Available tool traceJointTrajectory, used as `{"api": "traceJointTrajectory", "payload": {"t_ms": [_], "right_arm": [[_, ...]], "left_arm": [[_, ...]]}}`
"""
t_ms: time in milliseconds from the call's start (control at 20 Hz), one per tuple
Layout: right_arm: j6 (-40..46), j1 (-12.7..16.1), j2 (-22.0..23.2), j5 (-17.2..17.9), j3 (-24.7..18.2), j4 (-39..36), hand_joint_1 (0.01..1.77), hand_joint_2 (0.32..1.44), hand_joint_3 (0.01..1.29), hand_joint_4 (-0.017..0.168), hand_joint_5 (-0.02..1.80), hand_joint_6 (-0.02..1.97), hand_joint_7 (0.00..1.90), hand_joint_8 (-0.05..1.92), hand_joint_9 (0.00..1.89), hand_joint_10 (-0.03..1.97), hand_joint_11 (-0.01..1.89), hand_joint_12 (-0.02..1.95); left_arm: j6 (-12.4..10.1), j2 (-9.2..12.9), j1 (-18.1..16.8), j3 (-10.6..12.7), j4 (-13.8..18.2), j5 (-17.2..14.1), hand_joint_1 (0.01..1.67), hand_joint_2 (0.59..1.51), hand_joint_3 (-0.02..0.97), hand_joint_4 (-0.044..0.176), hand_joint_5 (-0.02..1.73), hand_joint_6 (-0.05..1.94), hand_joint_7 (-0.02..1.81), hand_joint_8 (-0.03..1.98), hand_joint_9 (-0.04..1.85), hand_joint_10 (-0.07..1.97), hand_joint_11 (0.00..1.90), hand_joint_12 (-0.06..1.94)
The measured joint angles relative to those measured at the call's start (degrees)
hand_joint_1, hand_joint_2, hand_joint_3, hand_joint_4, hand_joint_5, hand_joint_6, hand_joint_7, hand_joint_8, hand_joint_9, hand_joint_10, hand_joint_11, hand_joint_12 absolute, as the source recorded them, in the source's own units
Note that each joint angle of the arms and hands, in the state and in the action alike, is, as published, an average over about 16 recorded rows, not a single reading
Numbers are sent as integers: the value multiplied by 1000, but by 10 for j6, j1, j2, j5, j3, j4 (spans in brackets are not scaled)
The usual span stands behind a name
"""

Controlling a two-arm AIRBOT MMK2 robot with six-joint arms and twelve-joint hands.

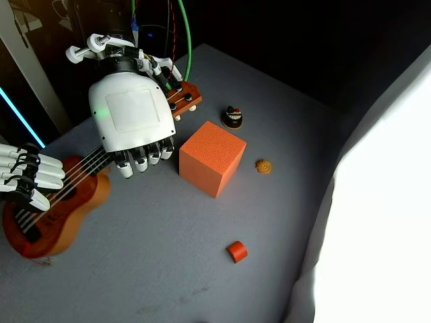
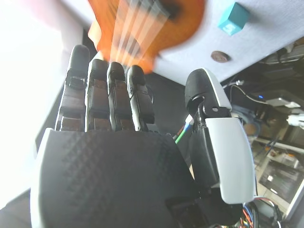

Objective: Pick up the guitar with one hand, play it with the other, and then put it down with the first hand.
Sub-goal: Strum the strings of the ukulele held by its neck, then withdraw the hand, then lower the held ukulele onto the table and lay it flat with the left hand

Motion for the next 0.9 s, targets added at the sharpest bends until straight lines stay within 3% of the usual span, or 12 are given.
{"api": "traceJointTrajectory", "payload": {"t_ms": [200, 350, 650, 900], "right_arm": [[-71, 9, 1, -2, 1, 87, 437, 1308, 17, 2, 122, 134, 129, 11, 61, 200, 19, 866], [-143, 14, 1, 1, 3, 179, 428, 1307, 17, 3, 104, 137, 124, 12, 57, 206, 19, 884], [-294, 17, 0, 11, 6, 380, 413, 1306, 17, 2, 91, 137, 117, 12, 55, 216, 19, 901], [-362, 17, -1, 24, 6, 475, 408, 1306, 17, 2, 86, 137, 112, 12, 51, 220, 19, 895]], "left_arm": [[-6, 0, 0, 0, 4, -1, 1480, 1080, -14, -4, 1218, 1868, 1267, 1981, 1366, 1906, 1390, 1899], [-24, 0, 0, 0, 18, 0, 1479, 1080, -15, -4, 1221, 1875, 1264, 1981, 1366, 1906, 1390, 1900], [-96, 0, 7, -1, 72, 20, 1479, 1080, -15, -4, 1220, 1875, 1264, 1982, 1366, 1906, 1390, 1900], [-158, 3, 18, -6, 116, 51, 1480, 1080, -15, -4, 1217, 1876, 1264, 1981, 1366, 1906, 1390, 1900]]}}
